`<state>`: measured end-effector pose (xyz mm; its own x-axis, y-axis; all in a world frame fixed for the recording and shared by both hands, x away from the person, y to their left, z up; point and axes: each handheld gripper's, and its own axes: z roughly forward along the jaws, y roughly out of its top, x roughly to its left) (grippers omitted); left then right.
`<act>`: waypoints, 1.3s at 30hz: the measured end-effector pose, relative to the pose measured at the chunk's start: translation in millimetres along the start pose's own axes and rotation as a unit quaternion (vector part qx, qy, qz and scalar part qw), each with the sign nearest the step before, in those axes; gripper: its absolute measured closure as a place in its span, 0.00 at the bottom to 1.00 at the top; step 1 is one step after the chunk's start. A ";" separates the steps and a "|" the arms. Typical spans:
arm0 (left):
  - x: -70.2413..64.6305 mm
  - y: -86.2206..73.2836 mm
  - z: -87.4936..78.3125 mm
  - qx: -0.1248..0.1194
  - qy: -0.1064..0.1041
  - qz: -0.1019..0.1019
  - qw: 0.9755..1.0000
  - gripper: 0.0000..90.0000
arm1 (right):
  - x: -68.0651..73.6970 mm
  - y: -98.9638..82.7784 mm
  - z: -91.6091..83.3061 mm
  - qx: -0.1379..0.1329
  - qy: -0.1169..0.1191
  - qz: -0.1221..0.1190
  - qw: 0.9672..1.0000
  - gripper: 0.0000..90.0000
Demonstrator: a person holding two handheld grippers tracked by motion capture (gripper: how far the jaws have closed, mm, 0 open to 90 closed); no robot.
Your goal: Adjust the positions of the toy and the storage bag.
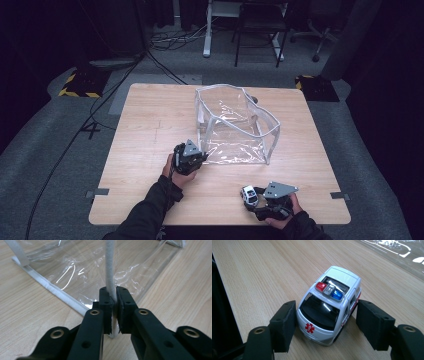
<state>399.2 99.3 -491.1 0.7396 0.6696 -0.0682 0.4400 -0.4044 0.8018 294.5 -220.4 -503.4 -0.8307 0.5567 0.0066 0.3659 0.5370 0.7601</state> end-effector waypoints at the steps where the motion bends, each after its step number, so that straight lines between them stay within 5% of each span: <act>1: 0.4 0.0 -0.4 0.001 -0.002 0.002 1.000 0.94 | -0.2 -0.1 -0.3 0.000 0.001 0.002 1.000 0.38; 10: 8.2 -6.7 -16.4 0.021 -0.036 0.011 0.999 0.95 | -9.9 -4.8 -6.3 -0.009 -0.007 0.018 1.000 0.52; 15: 14.1 -12.6 -27.7 0.028 -0.038 0.022 0.999 0.95 | -11.9 -5.6 -7.7 -0.007 -0.013 0.022 1.000 0.52; 31: 24.1 -30.2 -51.5 0.030 -0.047 0.005 0.998 0.94 | -22.8 -13.9 -18.5 -0.007 -0.024 0.036 0.999 0.52; 32: 24.1 -30.6 -51.4 0.033 -0.027 0.004 0.999 0.85 | -25.1 -15.9 -21.2 -0.005 -0.027 0.036 0.999 0.52; 39: 30.3 -41.2 -59.6 0.049 -0.010 -0.013 0.999 0.58 | -34.9 -21.8 -28.5 -0.004 -0.052 0.049 0.997 0.52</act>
<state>373.1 173.4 -490.9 0.7367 0.6687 -0.1006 0.5065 -0.4471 0.7372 303.5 -269.6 -501.7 -0.7426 0.6696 0.0133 0.4393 0.4720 0.7643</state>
